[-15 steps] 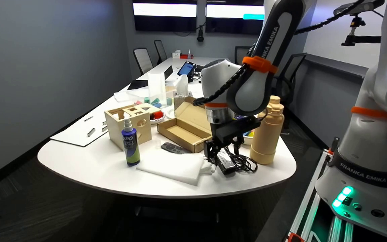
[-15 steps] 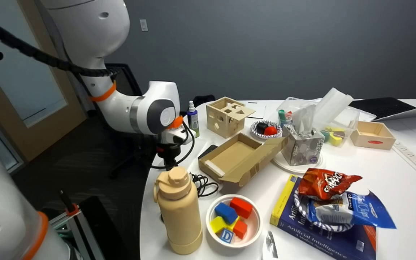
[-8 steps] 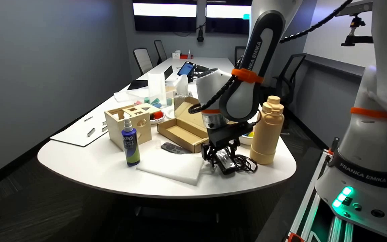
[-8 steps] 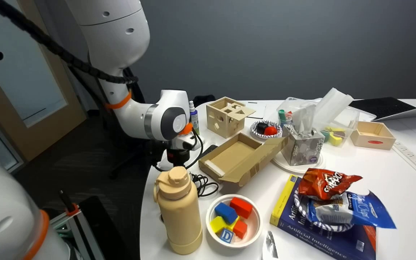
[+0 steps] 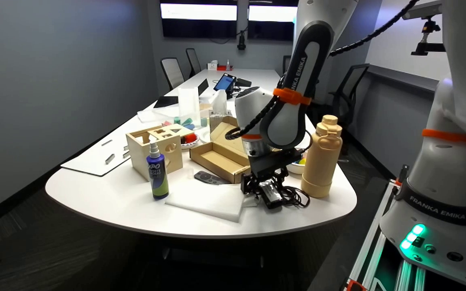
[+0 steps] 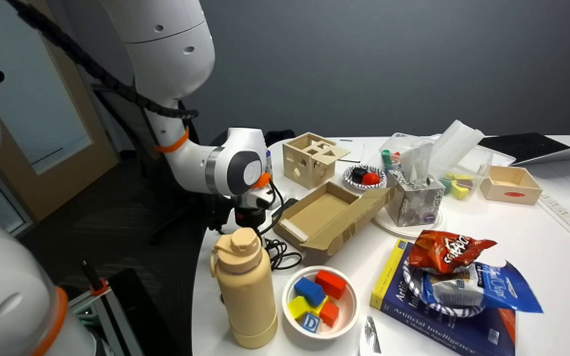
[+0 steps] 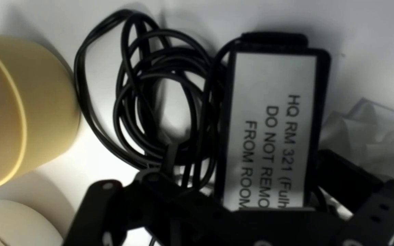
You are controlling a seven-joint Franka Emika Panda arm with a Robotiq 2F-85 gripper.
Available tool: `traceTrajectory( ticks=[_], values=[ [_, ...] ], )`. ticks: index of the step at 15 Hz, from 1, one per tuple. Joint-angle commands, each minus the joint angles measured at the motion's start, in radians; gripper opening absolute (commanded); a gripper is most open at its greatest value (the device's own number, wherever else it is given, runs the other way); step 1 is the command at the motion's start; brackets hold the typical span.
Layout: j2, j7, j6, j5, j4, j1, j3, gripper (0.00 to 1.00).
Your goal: Put the black cable in the cardboard box
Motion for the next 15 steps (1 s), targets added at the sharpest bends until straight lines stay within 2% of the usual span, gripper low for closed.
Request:
traceTrajectory(
  ticks=[1,4,6,10,11,14,15],
  values=[
    [0.051,-0.016,0.007,0.018,0.033,0.016,-0.013,0.68],
    [0.068,-0.039,0.016,0.038,0.040,0.005,-0.002,0.44],
    [0.078,-0.063,0.023,0.061,0.043,-0.003,0.006,0.41],
    [0.048,-0.154,0.027,0.142,0.040,-0.030,0.032,0.22],
    [0.028,-0.177,0.017,0.165,0.039,-0.033,0.038,0.14],
    [-0.050,-0.230,-0.028,0.210,0.022,-0.031,0.040,0.07],
    [-0.075,-0.240,-0.045,0.216,0.016,-0.027,0.040,0.08]
  ],
)
